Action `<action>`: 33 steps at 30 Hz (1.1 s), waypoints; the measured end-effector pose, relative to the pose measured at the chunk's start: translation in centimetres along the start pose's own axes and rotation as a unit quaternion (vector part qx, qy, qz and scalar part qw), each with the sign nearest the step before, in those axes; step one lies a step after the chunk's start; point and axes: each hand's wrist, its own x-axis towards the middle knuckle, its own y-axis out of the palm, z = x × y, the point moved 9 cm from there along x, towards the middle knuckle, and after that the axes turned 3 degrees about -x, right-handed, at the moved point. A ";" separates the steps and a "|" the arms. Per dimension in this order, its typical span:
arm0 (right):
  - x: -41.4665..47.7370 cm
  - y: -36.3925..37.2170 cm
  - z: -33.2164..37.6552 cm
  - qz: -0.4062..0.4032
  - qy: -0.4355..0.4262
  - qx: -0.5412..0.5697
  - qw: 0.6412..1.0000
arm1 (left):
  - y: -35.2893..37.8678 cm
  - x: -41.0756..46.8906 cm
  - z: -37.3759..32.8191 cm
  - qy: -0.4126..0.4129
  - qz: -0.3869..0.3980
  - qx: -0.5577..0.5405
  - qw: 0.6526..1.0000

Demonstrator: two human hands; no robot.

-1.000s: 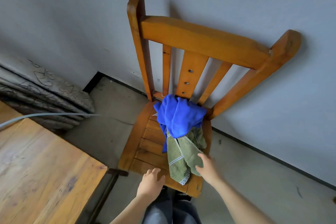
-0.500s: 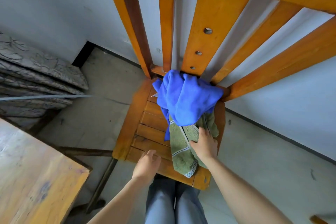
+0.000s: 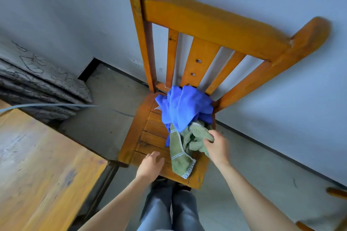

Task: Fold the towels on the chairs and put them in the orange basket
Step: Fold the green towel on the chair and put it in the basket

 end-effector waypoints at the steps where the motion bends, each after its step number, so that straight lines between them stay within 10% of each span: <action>1: -0.1 -1.9 1.2 -0.010 -0.015 0.014 1.000 | -0.4 -0.8 -0.8 0.009 -0.004 -0.002 1.000; 21: -9.6 -25.6 24.0 -0.036 -0.363 0.005 0.931 | -14.6 -14.9 -17.2 0.291 -0.159 -0.149 0.932; 33: -13.5 -32.8 27.5 -0.070 -0.429 0.043 0.900 | -18.4 -23.6 -25.9 0.452 -0.083 -0.177 0.870</action>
